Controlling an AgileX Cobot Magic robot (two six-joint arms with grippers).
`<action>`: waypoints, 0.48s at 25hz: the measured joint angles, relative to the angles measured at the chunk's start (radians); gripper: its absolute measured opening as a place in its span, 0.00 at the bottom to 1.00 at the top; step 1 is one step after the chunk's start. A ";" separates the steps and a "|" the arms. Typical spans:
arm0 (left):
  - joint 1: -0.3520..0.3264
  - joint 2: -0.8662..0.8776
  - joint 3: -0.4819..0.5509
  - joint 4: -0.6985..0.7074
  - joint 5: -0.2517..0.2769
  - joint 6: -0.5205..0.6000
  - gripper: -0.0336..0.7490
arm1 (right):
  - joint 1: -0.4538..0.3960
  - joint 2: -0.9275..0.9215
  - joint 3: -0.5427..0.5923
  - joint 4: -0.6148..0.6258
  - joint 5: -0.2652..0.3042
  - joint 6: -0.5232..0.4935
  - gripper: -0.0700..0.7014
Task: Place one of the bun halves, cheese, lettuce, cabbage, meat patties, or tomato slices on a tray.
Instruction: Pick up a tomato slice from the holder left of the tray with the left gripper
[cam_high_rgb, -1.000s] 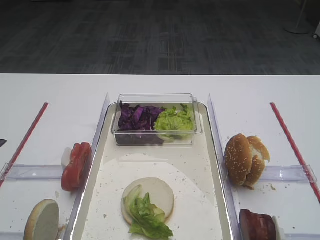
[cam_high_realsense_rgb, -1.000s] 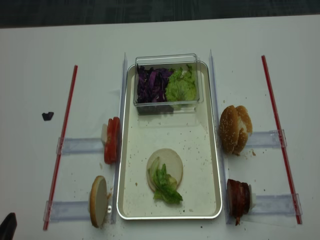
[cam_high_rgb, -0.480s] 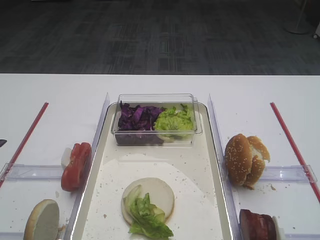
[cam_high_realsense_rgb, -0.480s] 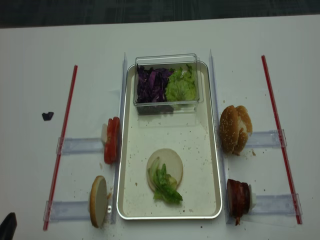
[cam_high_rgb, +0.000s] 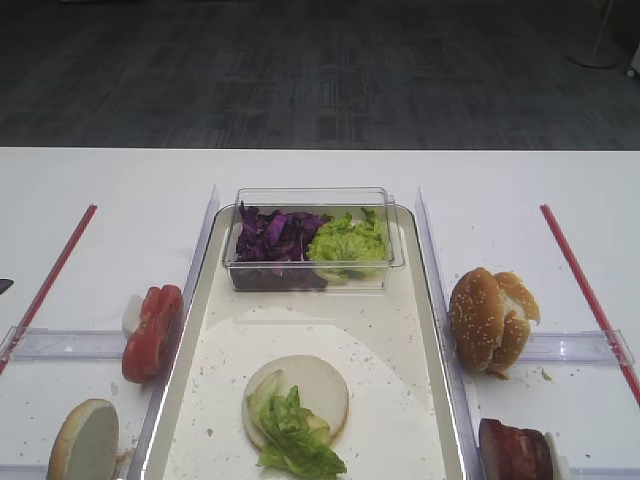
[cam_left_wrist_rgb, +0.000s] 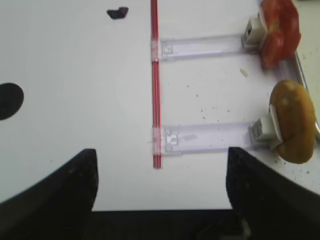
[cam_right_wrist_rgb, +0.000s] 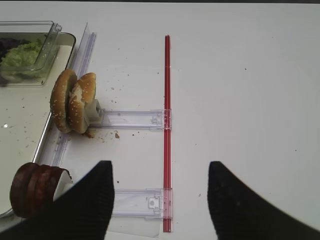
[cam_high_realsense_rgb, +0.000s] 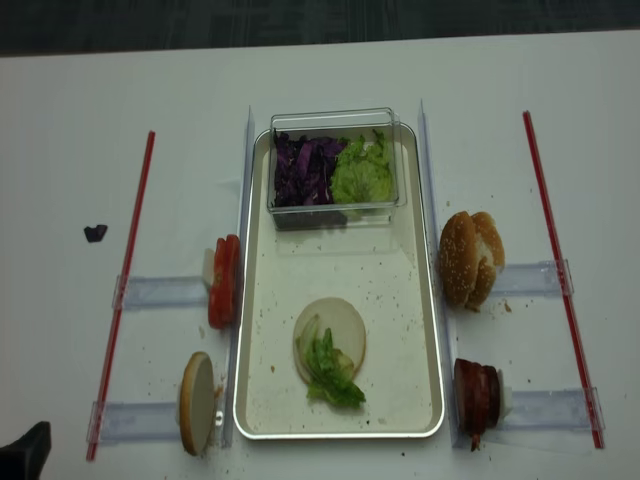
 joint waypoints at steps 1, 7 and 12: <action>0.000 0.039 0.000 0.000 0.000 0.000 0.67 | 0.000 0.000 0.000 0.000 0.000 0.000 0.67; 0.000 0.261 0.000 0.000 -0.010 -0.006 0.67 | 0.000 0.000 0.000 0.000 0.000 0.000 0.67; 0.000 0.417 0.000 0.000 -0.016 -0.006 0.67 | 0.000 0.000 0.000 0.000 0.000 0.000 0.67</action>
